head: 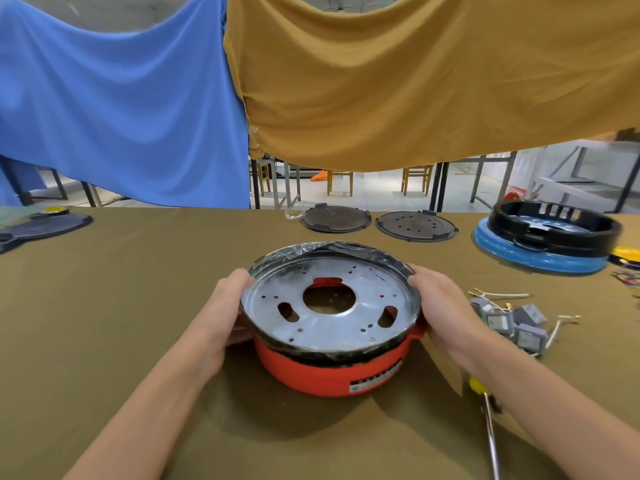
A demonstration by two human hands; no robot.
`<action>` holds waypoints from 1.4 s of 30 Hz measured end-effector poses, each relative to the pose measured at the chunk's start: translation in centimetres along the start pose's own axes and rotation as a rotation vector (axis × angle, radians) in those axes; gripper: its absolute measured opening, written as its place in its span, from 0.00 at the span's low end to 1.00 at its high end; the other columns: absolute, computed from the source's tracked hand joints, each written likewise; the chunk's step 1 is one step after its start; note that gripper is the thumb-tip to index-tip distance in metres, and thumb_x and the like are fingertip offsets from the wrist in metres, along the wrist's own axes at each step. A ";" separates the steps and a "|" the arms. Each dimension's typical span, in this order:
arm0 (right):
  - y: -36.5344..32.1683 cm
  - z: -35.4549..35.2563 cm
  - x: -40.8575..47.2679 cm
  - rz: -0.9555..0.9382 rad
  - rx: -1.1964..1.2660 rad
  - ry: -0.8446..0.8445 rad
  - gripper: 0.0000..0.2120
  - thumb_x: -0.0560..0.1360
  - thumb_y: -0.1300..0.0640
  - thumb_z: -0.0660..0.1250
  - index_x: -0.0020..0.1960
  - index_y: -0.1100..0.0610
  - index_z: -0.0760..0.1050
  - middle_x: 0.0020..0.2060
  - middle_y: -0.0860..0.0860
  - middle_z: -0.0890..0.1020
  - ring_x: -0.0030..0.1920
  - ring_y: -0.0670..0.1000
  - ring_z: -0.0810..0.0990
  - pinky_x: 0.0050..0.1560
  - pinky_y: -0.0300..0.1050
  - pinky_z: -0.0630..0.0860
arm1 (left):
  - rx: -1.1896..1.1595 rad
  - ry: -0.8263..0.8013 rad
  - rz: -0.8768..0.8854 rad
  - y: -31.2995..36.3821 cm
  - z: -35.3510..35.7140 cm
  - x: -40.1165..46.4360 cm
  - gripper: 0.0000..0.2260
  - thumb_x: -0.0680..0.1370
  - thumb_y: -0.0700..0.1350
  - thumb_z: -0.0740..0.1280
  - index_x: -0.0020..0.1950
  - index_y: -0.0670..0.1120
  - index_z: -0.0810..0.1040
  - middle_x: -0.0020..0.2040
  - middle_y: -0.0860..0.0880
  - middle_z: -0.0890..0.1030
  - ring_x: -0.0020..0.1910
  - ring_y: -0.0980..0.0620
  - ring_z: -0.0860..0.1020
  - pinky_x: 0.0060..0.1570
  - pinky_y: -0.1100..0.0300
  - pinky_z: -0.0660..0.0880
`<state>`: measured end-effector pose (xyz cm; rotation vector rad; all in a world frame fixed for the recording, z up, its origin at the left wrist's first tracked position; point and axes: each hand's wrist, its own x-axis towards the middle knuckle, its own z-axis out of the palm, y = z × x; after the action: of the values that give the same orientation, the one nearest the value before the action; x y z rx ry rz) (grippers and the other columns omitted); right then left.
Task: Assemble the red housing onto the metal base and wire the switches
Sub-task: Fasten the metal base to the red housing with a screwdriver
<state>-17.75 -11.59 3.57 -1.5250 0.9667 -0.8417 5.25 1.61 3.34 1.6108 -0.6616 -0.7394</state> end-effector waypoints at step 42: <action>-0.2 -2.1 -0.2 -0.302 -0.592 0.085 0.10 0.78 0.60 0.60 0.51 0.62 0.79 0.42 0.58 0.83 0.43 0.59 0.80 0.45 0.64 0.79 | 0.306 0.044 0.104 0.4 -1.2 0.3 0.04 0.74 0.38 0.61 0.46 0.45 0.68 0.35 0.48 0.69 0.30 0.52 0.66 0.29 0.60 0.62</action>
<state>-19.69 -12.20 4.05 -2.1974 1.1262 -0.8787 6.39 2.03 3.87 1.8489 -0.8507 -0.5431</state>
